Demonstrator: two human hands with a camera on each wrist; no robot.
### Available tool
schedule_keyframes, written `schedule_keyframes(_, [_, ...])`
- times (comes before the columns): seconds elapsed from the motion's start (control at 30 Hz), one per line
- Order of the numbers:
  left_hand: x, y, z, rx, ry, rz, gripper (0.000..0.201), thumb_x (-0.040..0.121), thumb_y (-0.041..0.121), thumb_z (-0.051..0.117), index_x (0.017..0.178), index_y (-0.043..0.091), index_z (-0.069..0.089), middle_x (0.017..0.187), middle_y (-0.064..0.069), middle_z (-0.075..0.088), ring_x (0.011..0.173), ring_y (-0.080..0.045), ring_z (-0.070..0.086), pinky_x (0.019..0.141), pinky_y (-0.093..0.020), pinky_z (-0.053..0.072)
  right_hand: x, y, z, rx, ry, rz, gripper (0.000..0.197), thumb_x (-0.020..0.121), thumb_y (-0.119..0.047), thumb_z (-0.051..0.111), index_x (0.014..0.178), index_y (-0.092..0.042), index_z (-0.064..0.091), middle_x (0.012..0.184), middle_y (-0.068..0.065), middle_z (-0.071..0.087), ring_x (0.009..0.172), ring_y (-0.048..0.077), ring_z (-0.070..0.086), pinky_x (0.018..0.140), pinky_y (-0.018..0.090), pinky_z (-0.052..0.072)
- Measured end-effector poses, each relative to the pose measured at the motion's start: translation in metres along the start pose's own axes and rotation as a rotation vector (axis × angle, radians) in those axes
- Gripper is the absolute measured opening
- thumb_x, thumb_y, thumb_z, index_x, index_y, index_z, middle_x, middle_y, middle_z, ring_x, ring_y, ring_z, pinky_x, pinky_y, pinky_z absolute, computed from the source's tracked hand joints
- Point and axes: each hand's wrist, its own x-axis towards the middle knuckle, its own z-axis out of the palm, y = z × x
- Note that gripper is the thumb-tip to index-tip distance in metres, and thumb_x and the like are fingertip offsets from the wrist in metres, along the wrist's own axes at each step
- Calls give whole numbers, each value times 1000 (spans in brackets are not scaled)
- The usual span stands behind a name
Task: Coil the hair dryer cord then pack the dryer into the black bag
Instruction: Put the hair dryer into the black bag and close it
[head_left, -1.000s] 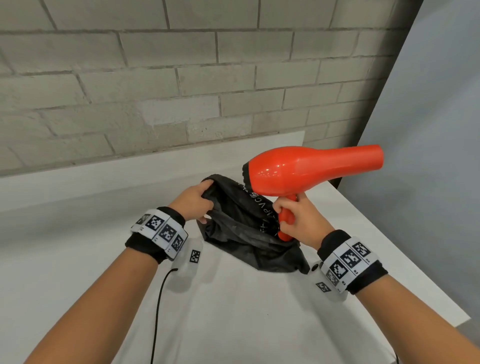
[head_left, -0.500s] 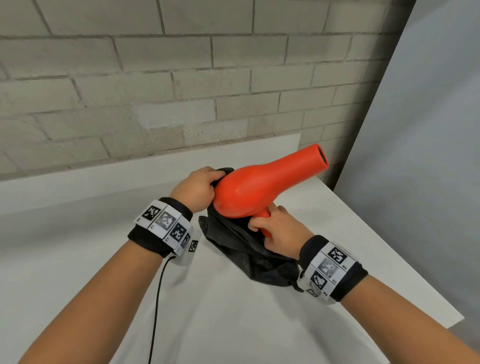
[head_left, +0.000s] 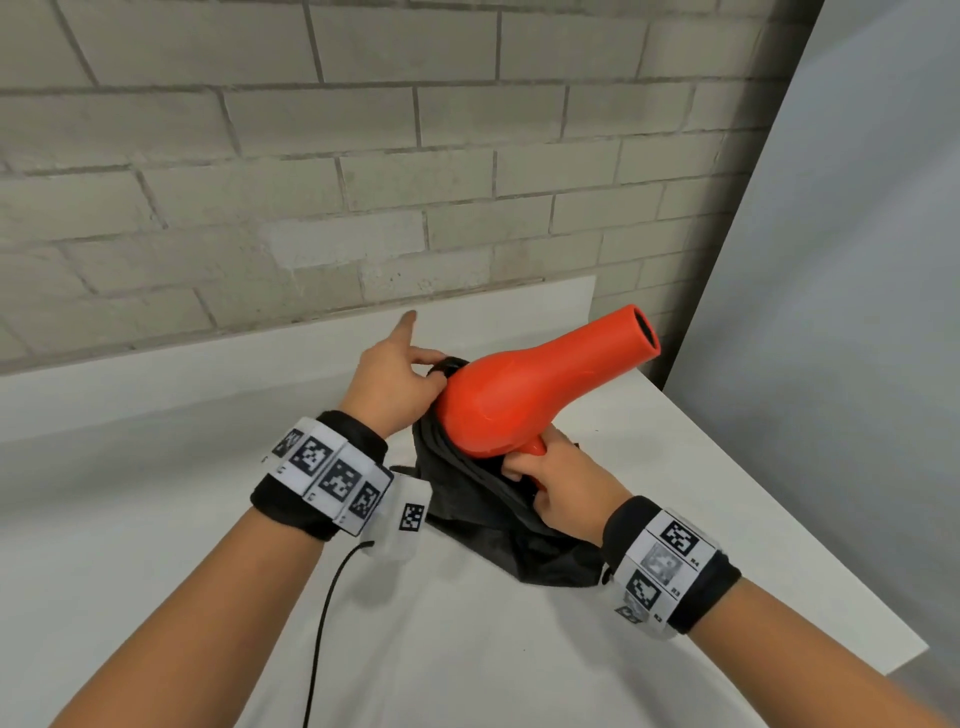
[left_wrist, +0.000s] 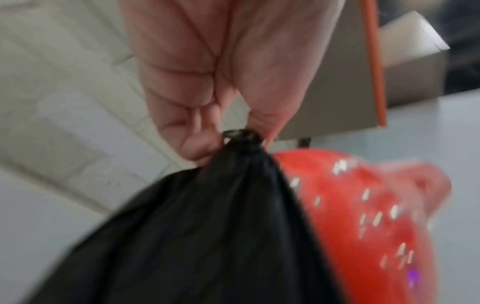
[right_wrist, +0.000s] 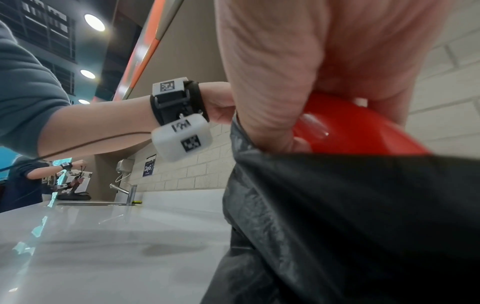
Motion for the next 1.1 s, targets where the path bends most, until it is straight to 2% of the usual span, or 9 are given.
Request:
schedule_keyframes(0.1, [2,0,0,-189,-53,-140,60,81,4,58,137,11,35,118,1,63,102,-18,60,89,-31,48,-1,5,3,46,24,-15,38,67,9,47,94,-18,54,117,6,37,89,16,33,77,21,30])
schedule_keyframes(0.17, [1,-2,2,-225,70,-141,30,81,10,62,111,11,60,101,-2,66,89,-15,61,87,-30,49,-1,8,7,85,59,-36,45,67,8,46,97,-25,49,121,5,36,93,15,33,79,23,31])
schedule_keyframes(0.27, [-1,-5,7,-121,153,-52,9,85,14,60,84,15,68,76,8,61,72,-5,55,78,-22,47,-2,9,14,100,69,-46,52,67,8,45,99,-33,42,123,4,34,95,17,37,77,25,33])
schedule_keyframes(0.47, [0,-2,14,-48,192,22,13,87,10,55,84,10,68,82,2,60,68,-3,50,55,-5,38,-2,10,7,71,23,-94,46,67,7,45,99,-25,46,116,-1,31,81,14,34,65,6,20])
schedule_keyframes(0.53, [-1,1,14,-81,215,52,13,86,10,57,83,11,69,81,3,62,68,0,51,59,-2,40,-2,10,4,47,-24,-79,49,68,5,45,103,-28,44,124,5,30,83,18,37,68,10,27])
schedule_keyframes(0.7, [-14,24,20,-198,226,201,12,82,5,60,84,8,71,82,1,65,75,-7,60,76,-8,46,0,5,5,-153,-108,45,60,76,-1,43,128,-31,37,138,10,23,98,37,45,83,44,46])
schedule_keyframes(0.9, [-18,34,27,-413,127,202,18,82,9,62,79,26,66,79,12,65,76,-6,62,80,-18,50,0,4,8,-131,-140,73,65,79,0,43,138,-26,32,138,9,25,98,34,42,90,45,45])
schedule_keyframes(1.03, [-24,11,30,-481,-203,356,50,70,15,73,113,32,52,117,9,57,104,1,56,97,-15,42,0,12,6,-35,-82,82,70,79,-2,45,142,-26,23,135,11,28,96,34,45,93,47,44])
schedule_keyframes(1.1, [-24,3,34,-296,-138,453,56,70,22,73,120,29,50,122,12,53,113,5,51,102,-13,37,0,15,4,-8,-75,101,72,79,0,44,143,-24,20,140,10,25,100,34,45,96,47,43])
